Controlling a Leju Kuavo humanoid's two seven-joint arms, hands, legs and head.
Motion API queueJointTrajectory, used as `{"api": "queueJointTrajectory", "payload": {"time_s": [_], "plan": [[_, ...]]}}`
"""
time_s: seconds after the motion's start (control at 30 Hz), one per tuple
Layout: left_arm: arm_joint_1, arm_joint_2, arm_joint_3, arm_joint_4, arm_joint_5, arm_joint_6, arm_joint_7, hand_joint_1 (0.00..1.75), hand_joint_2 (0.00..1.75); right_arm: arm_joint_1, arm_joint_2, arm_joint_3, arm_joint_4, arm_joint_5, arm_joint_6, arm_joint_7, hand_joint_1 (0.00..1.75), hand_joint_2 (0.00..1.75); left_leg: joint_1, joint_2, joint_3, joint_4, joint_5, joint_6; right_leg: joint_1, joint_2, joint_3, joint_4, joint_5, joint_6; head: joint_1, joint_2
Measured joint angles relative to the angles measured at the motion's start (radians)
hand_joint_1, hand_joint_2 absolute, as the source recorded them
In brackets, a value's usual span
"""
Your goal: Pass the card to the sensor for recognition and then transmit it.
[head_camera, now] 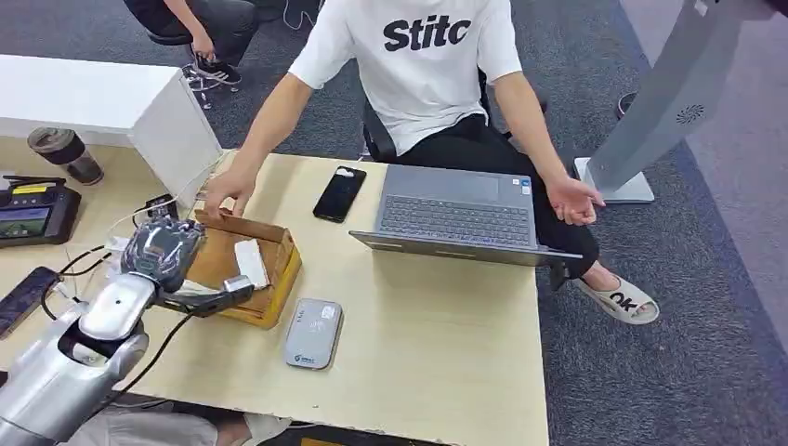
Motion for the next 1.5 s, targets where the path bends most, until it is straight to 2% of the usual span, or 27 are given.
{"api": "queueJointTrajectory", "payload": {"time_s": [0.13, 0.23, 0.37, 0.57, 0.77, 1.07, 1.43, 1.47, 1.5], "plan": [[-0.051, 0.017, 0.049, 0.029, -0.102, 0.043, 0.017, 1.75, 1.75, -0.001, 0.0, 0.0, -0.002, 0.013, 0.0, 0.002, 0.0, 1.75, 0.0, 0.0, 0.0, 0.0, 0.0, 0.0, 0.0, 0.0, 0.0, 0.0, 0.0, 0.0, 0.0, 0.0], [-0.093, 0.033, 0.072, 0.057, -0.13, 0.072, 0.067, 1.75, 1.75, -0.003, 0.0, 0.0, -0.003, 0.022, 0.0, 0.002, 0.0, 1.75, 0.0, 0.0, 0.0, 0.0, 0.0, 0.0, 0.0, 0.0, 0.0, 0.0, 0.0, 0.0, 0.0, 0.0], [-0.151, 0.038, 0.102, 0.093, -0.135, 0.093, 0.084, 1.75, 1.75, -0.004, 0.0, 0.0, -0.003, 0.038, 0.0, 0.005, 0.0, 1.75, 0.0, 0.0, 0.0, 0.0, 0.0, 0.0, 0.0, 0.0, 0.0, 0.0, 0.0, 0.0, 0.0, 0.0], [-0.231, 0.056, 0.117, 0.147, -0.137, 0.162, 0.121, 1.75, 1.75, -0.006, 0.0, 0.0, -0.004, 0.047, 0.0, 0.012, 0.0, 1.75, 0.0, 0.0, 0.0, 0.0, 0.0, 0.0, 0.0, 0.0, 0.0, 0.0, 0.0, 0.0, 0.0, 0.0], [-0.264, 0.074, 0.117, 0.17, -0.138, 0.195, 0.14, 1.75, 1.75, -0.008, 0.0, 0.0, -0.004, 0.061, 0.0, 0.011, 0.0, 1.75, 0.0, 0.001, 0.0, 0.0, 0.0, 0.0, 0.0, 0.001, 0.0, 0.0, 0.0, 0.0, 0.0, 0.0], [-0.3, 0.078, 0.117, 0.203, -0.138, 0.237, 0.124, 1.75, 1.75, -0.008, 0.0, 0.0, -0.005, 0.091, 0.0, 0.011, 0.0, 1.75, 0.0, 0.013, 0.0, 0.0, -0.001, 0.0, 0.0, 0.013, -0.004, 0.001, 0.002, -0.002, 0.0, 0.0], [-0.303, 0.07, 0.117, 0.219, -0.138, 0.244, 0.12, 1.75, 1.75, -0.008, 0.0, 0.0, -0.005, 0.091, 0.0, 0.013, 0.0, 1.75, 0.0, 0.018, 0.0, 0.0, -0.003, -0.002, 0.0, 0.019, -0.007, 0.001, 0.002, -0.002, 0.0, 0.0], [-0.303, 0.07, 0.117, 0.219, -0.138, 0.244, 0.12, 0.35, 1.75, -0.008, 0.0, 0.0, -0.005, 0.091, 0.0, 0.012, 0.0, 1.75, 0.0, 0.019, 0.0, 0.0, -0.004, -0.002, 0.0, 0.02, -0.007, 0.001, 0.002, -0.002, 0.0, 0.0], [-0.303, 0.069, 0.117, 0.22, -0.138, 0.244, 0.12, 0.0, 1.75, -0.008, 0.0, 0.0, -0.005, 0.091, 0.0, 0.012, 0.0, 1.75, 0.0, 0.02, 0.0, 0.0, -0.004, -0.002, 0.0, 0.02, -0.007, 0.001, 0.002, -0.002, 0.0, 0.0]]}}
